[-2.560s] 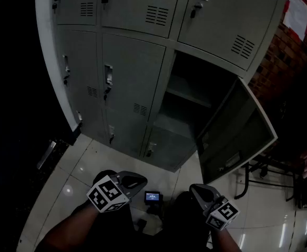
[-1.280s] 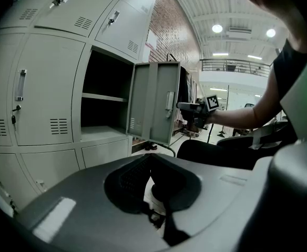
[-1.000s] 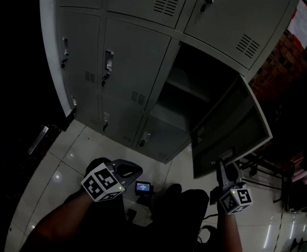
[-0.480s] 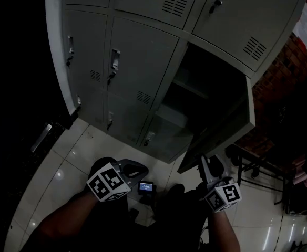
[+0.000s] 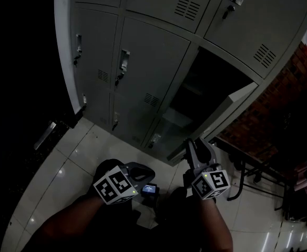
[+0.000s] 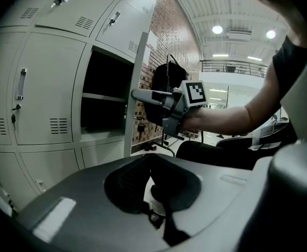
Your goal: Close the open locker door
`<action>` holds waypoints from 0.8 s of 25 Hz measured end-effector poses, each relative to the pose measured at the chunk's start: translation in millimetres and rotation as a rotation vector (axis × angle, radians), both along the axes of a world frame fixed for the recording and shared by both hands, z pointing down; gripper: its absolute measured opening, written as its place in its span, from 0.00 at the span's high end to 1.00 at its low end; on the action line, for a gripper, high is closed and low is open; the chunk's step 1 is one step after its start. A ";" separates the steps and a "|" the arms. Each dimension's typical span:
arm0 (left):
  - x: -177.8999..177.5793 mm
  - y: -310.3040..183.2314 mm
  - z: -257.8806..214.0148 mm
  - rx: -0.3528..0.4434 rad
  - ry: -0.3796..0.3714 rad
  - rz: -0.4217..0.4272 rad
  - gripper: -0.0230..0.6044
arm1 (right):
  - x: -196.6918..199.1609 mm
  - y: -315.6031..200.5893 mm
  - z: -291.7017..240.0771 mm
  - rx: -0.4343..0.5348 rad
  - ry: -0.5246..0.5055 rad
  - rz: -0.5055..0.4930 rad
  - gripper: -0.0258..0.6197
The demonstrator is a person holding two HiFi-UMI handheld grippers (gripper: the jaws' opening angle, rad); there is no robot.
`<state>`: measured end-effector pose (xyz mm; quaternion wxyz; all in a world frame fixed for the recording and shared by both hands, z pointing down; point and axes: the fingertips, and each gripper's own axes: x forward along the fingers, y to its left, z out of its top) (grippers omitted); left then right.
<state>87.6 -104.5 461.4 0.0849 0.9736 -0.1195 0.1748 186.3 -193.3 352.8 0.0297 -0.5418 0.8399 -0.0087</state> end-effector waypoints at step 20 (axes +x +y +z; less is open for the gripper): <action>-0.8 1.3 -4.3 -0.011 0.018 0.002 0.94 | -28.2 -150.2 1.1 -0.057 0.077 0.166 0.80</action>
